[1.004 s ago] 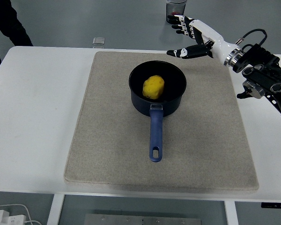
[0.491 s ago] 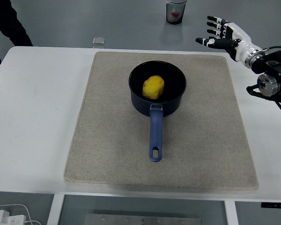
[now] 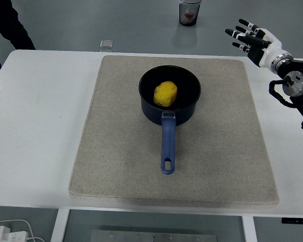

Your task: Put the potato in the blue pot

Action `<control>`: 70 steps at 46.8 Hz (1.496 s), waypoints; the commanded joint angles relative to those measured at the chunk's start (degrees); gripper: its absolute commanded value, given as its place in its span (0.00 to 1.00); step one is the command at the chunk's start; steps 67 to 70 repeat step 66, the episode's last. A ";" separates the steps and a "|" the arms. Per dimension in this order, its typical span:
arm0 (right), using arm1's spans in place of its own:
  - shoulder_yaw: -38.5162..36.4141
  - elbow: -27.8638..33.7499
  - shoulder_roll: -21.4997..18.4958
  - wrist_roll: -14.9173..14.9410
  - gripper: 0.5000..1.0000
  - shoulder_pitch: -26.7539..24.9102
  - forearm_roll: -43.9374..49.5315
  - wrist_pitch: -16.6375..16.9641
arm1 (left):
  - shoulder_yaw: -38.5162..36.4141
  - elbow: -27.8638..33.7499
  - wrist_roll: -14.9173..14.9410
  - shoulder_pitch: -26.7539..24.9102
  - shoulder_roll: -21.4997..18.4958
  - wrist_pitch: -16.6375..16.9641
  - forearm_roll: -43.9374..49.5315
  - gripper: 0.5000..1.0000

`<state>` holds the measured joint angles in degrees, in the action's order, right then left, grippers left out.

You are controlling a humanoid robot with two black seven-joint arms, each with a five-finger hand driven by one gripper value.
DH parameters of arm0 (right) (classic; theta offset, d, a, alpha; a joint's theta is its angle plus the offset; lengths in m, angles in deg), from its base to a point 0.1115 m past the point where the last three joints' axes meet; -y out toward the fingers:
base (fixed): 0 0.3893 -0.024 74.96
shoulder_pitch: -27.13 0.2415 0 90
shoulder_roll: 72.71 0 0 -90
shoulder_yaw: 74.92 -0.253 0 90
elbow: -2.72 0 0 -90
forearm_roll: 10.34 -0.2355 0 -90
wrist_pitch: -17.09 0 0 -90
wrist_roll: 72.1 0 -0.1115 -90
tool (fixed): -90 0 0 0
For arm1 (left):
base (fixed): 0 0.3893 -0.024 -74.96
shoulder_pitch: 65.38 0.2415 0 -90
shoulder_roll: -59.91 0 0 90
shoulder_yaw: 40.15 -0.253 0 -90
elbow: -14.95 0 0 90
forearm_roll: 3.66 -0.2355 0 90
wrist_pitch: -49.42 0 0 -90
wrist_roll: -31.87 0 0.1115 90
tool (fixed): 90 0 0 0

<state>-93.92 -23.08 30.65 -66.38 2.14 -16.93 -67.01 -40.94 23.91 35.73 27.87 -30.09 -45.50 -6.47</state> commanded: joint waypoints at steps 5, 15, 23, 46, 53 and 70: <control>-0.95 0.40 -0.09 -0.45 0.87 -0.15 -4.48 -1.42 | 0.00 0.00 0.00 0.00 0.00 0.00 0.00 0.99; -4.90 0.49 -0.09 -0.45 0.87 -0.50 -8.26 -3.17 | 0.00 0.00 0.00 0.00 0.00 0.00 0.00 0.99; -8.07 0.40 -0.71 0.52 0.87 -1.73 -8.26 -4.14 | 0.00 0.00 0.00 0.00 0.00 0.00 0.00 0.99; -10.97 0.31 -2.29 2.19 0.87 -3.14 -8.09 -3.97 | 0.00 0.00 0.00 0.00 0.00 0.00 0.00 0.99; -10.97 0.31 -2.29 2.63 0.87 -3.84 -8.09 -3.70 | 0.00 0.00 0.00 0.00 0.00 0.00 0.00 0.99; -10.97 0.23 -2.55 3.16 0.87 -4.28 -7.74 -3.53 | 0.00 0.00 0.00 0.00 0.00 0.00 0.00 0.99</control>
